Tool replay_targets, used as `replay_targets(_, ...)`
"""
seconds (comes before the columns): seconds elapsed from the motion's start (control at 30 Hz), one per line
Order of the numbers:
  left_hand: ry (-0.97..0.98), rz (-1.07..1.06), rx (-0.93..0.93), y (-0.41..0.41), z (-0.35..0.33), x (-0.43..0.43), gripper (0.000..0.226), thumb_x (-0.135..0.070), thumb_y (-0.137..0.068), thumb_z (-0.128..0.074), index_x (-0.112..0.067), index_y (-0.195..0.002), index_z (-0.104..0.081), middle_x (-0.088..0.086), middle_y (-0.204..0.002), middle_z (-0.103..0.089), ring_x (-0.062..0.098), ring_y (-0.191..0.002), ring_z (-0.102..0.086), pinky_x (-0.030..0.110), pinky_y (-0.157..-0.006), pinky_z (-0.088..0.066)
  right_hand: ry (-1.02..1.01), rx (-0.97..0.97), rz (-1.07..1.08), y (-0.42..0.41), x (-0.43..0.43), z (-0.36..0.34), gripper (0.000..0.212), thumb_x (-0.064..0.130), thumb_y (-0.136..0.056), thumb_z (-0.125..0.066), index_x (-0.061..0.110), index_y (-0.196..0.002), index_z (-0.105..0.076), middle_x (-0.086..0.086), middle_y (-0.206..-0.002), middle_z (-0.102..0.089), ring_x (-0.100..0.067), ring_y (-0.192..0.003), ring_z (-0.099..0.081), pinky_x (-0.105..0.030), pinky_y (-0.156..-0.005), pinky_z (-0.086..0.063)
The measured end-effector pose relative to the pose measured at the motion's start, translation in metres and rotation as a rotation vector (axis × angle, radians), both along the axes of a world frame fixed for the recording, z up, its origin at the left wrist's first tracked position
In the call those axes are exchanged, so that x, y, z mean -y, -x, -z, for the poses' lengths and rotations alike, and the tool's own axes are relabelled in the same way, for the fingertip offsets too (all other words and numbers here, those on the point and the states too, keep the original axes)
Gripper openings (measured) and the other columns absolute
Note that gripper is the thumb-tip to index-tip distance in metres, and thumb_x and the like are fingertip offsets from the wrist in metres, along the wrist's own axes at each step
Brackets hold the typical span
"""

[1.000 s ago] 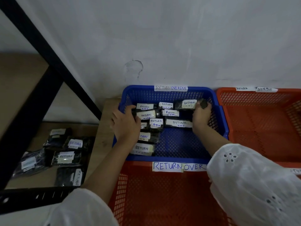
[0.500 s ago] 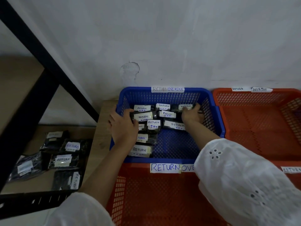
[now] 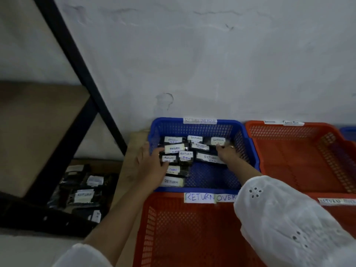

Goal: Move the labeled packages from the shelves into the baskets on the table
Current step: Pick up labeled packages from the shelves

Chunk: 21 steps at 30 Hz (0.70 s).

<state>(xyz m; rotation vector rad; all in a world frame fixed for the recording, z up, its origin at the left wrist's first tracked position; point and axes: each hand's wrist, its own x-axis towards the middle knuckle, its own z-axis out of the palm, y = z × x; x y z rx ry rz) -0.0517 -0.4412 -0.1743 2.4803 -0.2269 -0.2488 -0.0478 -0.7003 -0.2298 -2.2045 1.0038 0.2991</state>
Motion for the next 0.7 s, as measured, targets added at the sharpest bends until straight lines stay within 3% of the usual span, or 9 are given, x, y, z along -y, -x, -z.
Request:
replay_targets(0.1,-0.070,0.078,0.050,0.008,-0.006,-0.017,0.043,-0.033,-0.094,-0.049,-0.033,-0.136,-0.037,0.006,-0.156,-0.014,0.024,-0.143,-0.009,0.045,-0.116,-0.015,0.005,-0.016,0.036,0.010,-0.008,-0.005,0.071,0.051,-0.098,-0.032,0.017,-0.153,-0.003,-0.018,-0.157,-0.008,-0.040,-0.143,-0.010,-0.049,-0.117,-0.009)
replay_targets(0.23,-0.072,0.143,0.126,0.012,-0.014,-0.028,0.046,-0.032,-0.093,-0.051,-0.027,-0.138,-0.039,0.008,-0.152,-0.027,0.025,-0.141,-0.016,0.041,-0.115,-0.015,0.104,0.125,0.101,0.030,-0.033,-0.031,0.063,0.053,-0.097,-0.033,0.021,-0.149,-0.022,-0.019,-0.152,-0.019,-0.040,-0.137,-0.018,-0.053,-0.112,-0.012)
replay_targets(0.4,-0.004,0.179,0.101,0.029,-0.020,-0.033,0.050,-0.033,-0.093,-0.052,-0.027,-0.141,-0.038,0.005,-0.155,-0.021,0.023,-0.144,-0.012,0.041,-0.117,-0.013,0.167,0.379,-0.009,0.072,-0.102,-0.063,0.051,0.048,-0.096,-0.043,0.026,-0.141,-0.037,-0.013,-0.147,-0.029,-0.035,-0.134,-0.024,-0.050,-0.108,-0.020)
replay_targets(0.7,0.173,0.284,0.262,0.110,-0.055,-0.092,0.049,-0.027,-0.092,-0.055,-0.024,-0.139,-0.040,0.005,-0.144,-0.038,0.021,-0.135,-0.027,0.039,-0.111,-0.024,0.190,0.526,-0.211,0.180,-0.210,-0.114,0.059,0.048,-0.092,-0.051,0.034,-0.145,-0.030,-0.005,-0.143,-0.034,-0.028,-0.133,-0.024,-0.045,-0.107,-0.019)
